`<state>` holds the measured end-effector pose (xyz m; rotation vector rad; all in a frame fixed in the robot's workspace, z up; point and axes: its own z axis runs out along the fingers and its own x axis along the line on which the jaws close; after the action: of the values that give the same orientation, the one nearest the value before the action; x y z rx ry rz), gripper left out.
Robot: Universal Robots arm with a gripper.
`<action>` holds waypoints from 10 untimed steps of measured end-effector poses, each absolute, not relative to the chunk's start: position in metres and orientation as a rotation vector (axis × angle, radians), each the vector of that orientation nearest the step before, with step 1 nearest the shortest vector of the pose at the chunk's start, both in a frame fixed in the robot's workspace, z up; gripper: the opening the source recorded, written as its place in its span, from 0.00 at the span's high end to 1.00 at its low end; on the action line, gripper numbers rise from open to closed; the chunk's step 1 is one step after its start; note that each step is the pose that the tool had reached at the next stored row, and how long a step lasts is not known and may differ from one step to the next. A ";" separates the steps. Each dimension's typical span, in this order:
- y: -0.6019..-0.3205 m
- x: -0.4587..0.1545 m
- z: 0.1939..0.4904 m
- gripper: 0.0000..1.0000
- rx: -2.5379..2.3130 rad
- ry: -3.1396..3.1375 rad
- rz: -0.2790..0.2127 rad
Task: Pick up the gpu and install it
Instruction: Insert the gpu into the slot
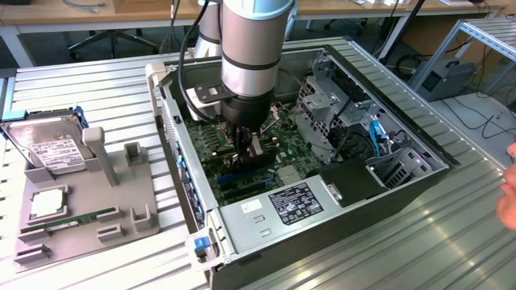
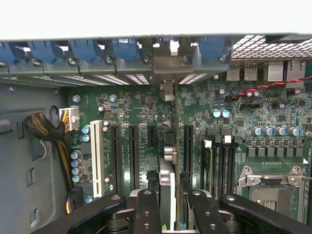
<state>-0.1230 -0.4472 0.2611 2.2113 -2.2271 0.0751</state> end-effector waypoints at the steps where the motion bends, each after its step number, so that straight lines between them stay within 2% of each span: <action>1: -0.447 -0.123 0.261 0.73 2.211 -2.227 0.075; 10: -0.447 -0.123 0.259 0.73 2.211 -2.227 0.075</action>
<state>-0.1230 -0.4472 0.2591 2.2112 -2.2270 0.0752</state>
